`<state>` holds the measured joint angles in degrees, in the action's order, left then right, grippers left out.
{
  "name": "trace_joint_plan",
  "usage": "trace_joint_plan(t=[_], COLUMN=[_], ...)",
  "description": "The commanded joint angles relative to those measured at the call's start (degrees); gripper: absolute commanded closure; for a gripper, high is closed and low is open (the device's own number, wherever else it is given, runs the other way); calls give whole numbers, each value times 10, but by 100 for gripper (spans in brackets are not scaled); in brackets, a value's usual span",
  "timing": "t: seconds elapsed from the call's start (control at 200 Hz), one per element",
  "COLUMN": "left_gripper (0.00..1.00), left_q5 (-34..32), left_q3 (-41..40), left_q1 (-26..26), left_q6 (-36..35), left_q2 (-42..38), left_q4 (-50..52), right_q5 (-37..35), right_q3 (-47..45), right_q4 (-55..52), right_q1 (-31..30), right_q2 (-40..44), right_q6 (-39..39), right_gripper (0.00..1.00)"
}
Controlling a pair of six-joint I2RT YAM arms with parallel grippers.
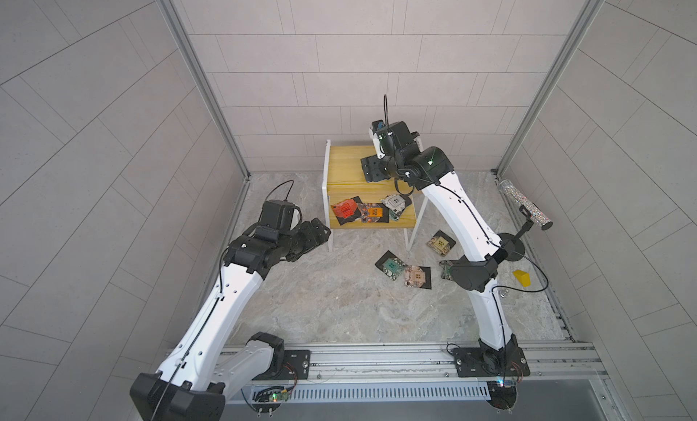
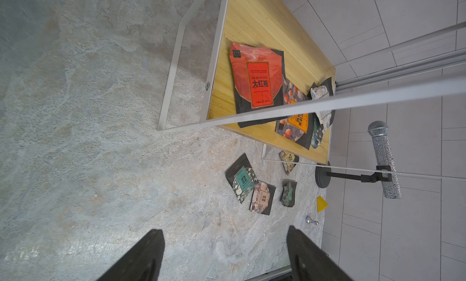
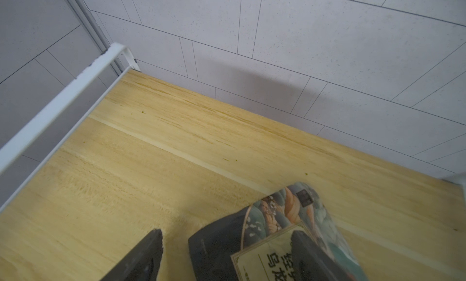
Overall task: Remove the tea bags from the shelf
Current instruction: Pick up the tea bag from the shelf.
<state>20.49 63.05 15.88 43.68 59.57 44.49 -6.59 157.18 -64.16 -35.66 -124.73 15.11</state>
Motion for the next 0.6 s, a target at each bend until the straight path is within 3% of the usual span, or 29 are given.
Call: trace_joint_plan(t=[0.0, 0.59], left_gripper=[16, 16], left_q5=[-5, 3], left_q3=[-7, -19], left_q1=[-3, -3], left_q6=[-3, 7], left_q2=[-9, -7], left_q4=[4, -11], right_q5=[-4, 0], right_q3=[4, -94], right_q4=[-40, -95], right_q1=[4, 0], right_q2=[-10, 38], right_q6=[11, -17], right_gripper=[18, 18])
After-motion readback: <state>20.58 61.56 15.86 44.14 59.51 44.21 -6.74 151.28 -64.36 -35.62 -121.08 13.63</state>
